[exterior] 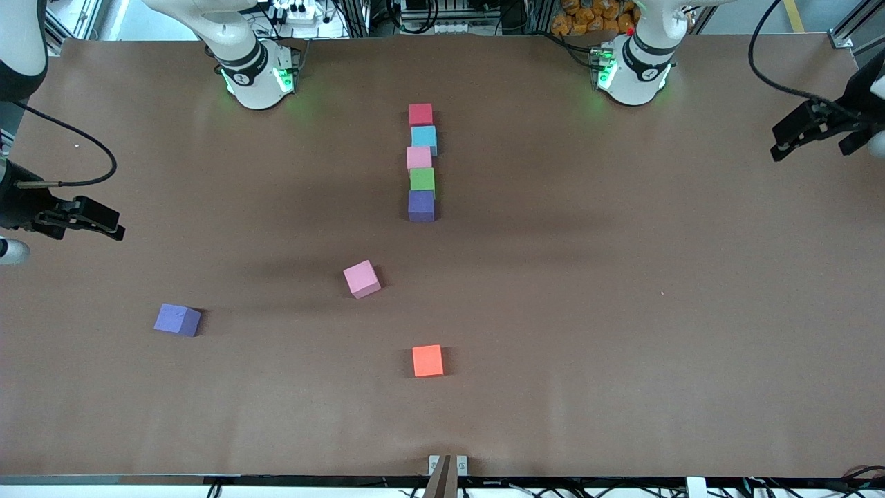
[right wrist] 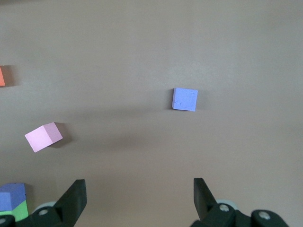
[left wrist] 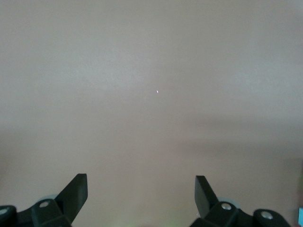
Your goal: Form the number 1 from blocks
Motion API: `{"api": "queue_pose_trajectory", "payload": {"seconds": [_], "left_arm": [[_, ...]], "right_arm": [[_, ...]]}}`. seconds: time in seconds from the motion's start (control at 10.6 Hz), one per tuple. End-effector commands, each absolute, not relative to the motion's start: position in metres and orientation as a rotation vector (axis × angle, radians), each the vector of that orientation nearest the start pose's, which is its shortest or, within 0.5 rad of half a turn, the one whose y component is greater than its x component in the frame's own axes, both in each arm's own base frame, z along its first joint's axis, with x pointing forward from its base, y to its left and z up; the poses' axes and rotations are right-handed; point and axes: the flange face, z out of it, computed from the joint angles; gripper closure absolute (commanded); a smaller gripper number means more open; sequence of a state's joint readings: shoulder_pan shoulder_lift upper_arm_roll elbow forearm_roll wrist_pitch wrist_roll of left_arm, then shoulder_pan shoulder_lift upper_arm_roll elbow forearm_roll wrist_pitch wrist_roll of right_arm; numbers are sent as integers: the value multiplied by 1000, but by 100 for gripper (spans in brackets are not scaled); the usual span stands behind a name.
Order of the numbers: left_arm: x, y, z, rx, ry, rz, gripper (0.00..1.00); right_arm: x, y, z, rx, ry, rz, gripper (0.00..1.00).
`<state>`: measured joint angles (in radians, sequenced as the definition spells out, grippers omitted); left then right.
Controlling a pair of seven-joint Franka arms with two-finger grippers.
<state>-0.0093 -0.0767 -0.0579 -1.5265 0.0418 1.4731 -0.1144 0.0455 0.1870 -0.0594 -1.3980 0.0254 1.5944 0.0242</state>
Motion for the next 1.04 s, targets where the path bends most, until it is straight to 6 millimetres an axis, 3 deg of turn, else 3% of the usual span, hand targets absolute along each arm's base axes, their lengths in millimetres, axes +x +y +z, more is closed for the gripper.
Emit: {"api": "queue_pose_trajectory", "payload": {"seconds": [0.0,0.28,0.95], "left_arm": [[511,-41,686,-3127,2,44,0],[511,-49,691,-3152,27,33,0],[518,-47,694,-3156,13,-56,0]], "right_arm": [[613,-4,603,-3139,54,-12,0],[613,-4,603,-3139,54,-12,0],[613,-4,603,-3137,56,-12,0]]}}
